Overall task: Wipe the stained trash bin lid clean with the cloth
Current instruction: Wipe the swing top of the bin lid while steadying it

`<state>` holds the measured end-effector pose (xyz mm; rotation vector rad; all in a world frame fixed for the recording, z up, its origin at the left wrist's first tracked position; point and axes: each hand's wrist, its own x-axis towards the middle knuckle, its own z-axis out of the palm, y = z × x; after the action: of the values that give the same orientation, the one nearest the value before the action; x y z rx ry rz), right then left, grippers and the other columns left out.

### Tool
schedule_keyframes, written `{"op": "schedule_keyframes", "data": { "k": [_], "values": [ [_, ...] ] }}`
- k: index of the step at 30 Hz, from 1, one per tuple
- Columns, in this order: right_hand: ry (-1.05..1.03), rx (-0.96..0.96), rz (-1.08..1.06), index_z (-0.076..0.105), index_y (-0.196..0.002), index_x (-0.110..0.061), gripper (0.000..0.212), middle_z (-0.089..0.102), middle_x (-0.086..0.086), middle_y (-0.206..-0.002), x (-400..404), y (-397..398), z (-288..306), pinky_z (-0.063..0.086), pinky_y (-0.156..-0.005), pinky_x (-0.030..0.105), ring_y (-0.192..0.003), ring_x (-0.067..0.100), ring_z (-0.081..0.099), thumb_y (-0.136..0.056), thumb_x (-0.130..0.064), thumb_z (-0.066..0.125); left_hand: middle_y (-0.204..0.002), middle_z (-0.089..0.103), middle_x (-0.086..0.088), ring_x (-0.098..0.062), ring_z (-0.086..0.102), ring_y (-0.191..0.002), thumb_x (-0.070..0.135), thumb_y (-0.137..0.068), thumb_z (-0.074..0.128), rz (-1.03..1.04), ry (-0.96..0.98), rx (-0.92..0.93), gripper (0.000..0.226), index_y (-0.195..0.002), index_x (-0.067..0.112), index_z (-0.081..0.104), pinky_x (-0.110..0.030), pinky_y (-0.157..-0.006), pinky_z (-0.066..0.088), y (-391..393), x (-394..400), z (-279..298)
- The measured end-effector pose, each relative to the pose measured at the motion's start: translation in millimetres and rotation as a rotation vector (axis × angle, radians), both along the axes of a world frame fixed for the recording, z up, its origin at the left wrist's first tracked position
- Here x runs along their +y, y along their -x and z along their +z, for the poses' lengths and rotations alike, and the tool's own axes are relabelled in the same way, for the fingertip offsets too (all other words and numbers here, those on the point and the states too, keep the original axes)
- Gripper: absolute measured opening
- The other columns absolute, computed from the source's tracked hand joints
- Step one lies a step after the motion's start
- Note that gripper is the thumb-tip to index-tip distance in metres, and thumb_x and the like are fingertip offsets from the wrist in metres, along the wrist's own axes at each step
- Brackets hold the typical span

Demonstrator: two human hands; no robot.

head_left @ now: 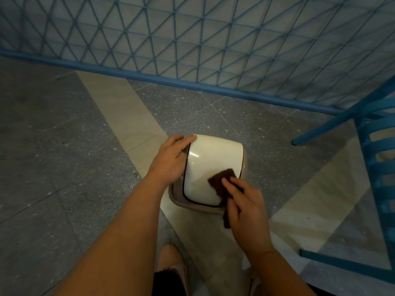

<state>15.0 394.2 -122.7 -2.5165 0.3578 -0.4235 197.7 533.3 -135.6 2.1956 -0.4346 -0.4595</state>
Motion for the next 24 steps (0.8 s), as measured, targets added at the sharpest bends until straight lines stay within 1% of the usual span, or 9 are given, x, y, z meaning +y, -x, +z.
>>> {"op": "schedule_keyframes", "data": {
  "k": [3, 5, 8, 10, 12, 14, 18, 22, 24],
  "values": [
    [0.051, -0.058, -0.009, 0.061, -0.124, -0.011, 0.037, 0.057, 0.012, -0.124, -9.8, -19.9, 7.5, 0.02, -0.101, 0.003, -0.11, 0.017, 0.044, -0.089, -0.006, 0.051, -0.138, 0.048, 0.001, -0.017, 0.044, -0.127, 0.004, -0.091, 0.037, -0.078, -0.031, -0.037, 0.055, -0.132, 0.036, 0.054, -0.031, -0.11, 0.034, -15.8, 5.1, -2.4],
    [0.074, -0.068, 0.005, 0.062, -0.123, -0.01, 0.039, 0.058, 0.013, -0.123, -12.5, -32.7, 10.1, 0.024, -0.101, 0.006, -0.109, 0.02, 0.045, -0.089, -0.013, 0.043, -0.136, 0.051, 0.001, -0.016, 0.046, -0.125, 0.004, -0.091, 0.036, -0.136, -0.073, -0.055, 0.055, -0.134, 0.036, 0.052, -0.03, -0.108, 0.036, -25.4, 9.0, -3.5],
    [0.158, -0.033, 0.069, 0.064, -0.119, -0.005, 0.041, 0.06, 0.016, -0.119, -7.2, -47.6, 2.8, 0.039, -0.096, 0.024, -0.106, 0.025, 0.049, -0.087, -0.015, 0.041, -0.131, 0.051, 0.001, -0.014, 0.047, -0.12, 0.005, -0.092, 0.038, -0.198, -0.072, -0.007, 0.054, -0.136, 0.035, 0.05, -0.026, -0.105, 0.036, -31.7, 12.9, -3.0],
    [0.202, -0.014, 0.129, 0.066, -0.116, -0.004, 0.04, 0.062, 0.016, -0.117, 5.6, -55.7, -5.2, 0.05, -0.086, 0.036, -0.101, 0.031, 0.056, -0.087, -0.015, 0.041, -0.131, 0.05, 0.003, -0.01, 0.046, -0.119, 0.008, -0.094, 0.039, -0.219, -0.03, 0.028, 0.051, -0.136, 0.034, 0.05, -0.02, -0.102, 0.032, -31.0, 14.8, -2.4],
    [0.232, 0.002, 0.207, 0.066, -0.115, -0.005, 0.039, 0.062, 0.015, -0.117, 21.3, -61.3, -13.8, 0.053, -0.081, 0.037, -0.097, 0.032, 0.058, -0.087, -0.014, 0.041, -0.129, 0.051, 0.004, -0.006, 0.047, -0.116, 0.019, -0.098, 0.042, -0.219, -0.004, 0.01, 0.041, -0.136, 0.034, 0.05, -0.017, -0.1, 0.031, -29.9, 15.6, -3.4],
    [0.252, 0.005, 0.308, 0.065, -0.117, -0.005, 0.037, 0.061, 0.015, -0.118, 33.1, -63.6, -22.9, 0.053, -0.08, 0.037, -0.095, 0.031, 0.057, -0.086, -0.012, 0.046, -0.126, 0.053, 0.004, -0.006, 0.049, -0.111, 0.032, -0.098, 0.047, -0.217, -0.002, -0.028, 0.039, -0.136, 0.034, 0.05, -0.021, -0.1, 0.036, -28.5, 14.8, -5.7],
    [0.304, 0.067, 0.49, 0.062, -0.119, -0.008, 0.042, 0.06, 0.011, -0.12, 29.4, -42.8, -44.6, 0.054, -0.076, 0.038, -0.096, 0.029, 0.056, -0.077, -0.005, 0.065, -0.131, 0.05, 0.003, -0.011, 0.047, -0.12, 0.034, -0.098, 0.046, -0.226, -0.021, -0.041, 0.041, -0.139, 0.036, 0.044, -0.032, -0.105, 0.039, -23.6, 12.0, -7.4],
    [0.39, 0.193, 0.555, 0.064, -0.115, -0.011, 0.038, 0.059, 0.008, -0.118, 4.9, -6.1, -53.8, 0.056, -0.07, 0.039, -0.097, 0.027, 0.056, -0.078, -0.01, 0.058, -0.137, 0.045, 0.004, -0.013, 0.045, -0.123, 0.037, -0.099, 0.042, -0.228, -0.05, -0.049, 0.041, -0.14, 0.04, 0.041, -0.034, -0.105, 0.039, -21.9, 11.0, -6.5],
    [0.408, 0.177, 0.508, 0.066, -0.113, -0.01, 0.037, 0.061, 0.008, -0.115, -9.1, 5.1, -44.9, 0.056, -0.072, 0.036, -0.096, 0.026, 0.055, -0.079, -0.011, 0.052, -0.137, 0.045, 0.004, -0.013, 0.046, -0.122, 0.039, -0.098, 0.042, -0.232, -0.05, -0.048, 0.041, -0.14, 0.041, 0.04, -0.035, -0.104, 0.04, -19.6, 9.7, -7.3]
  ]
}}
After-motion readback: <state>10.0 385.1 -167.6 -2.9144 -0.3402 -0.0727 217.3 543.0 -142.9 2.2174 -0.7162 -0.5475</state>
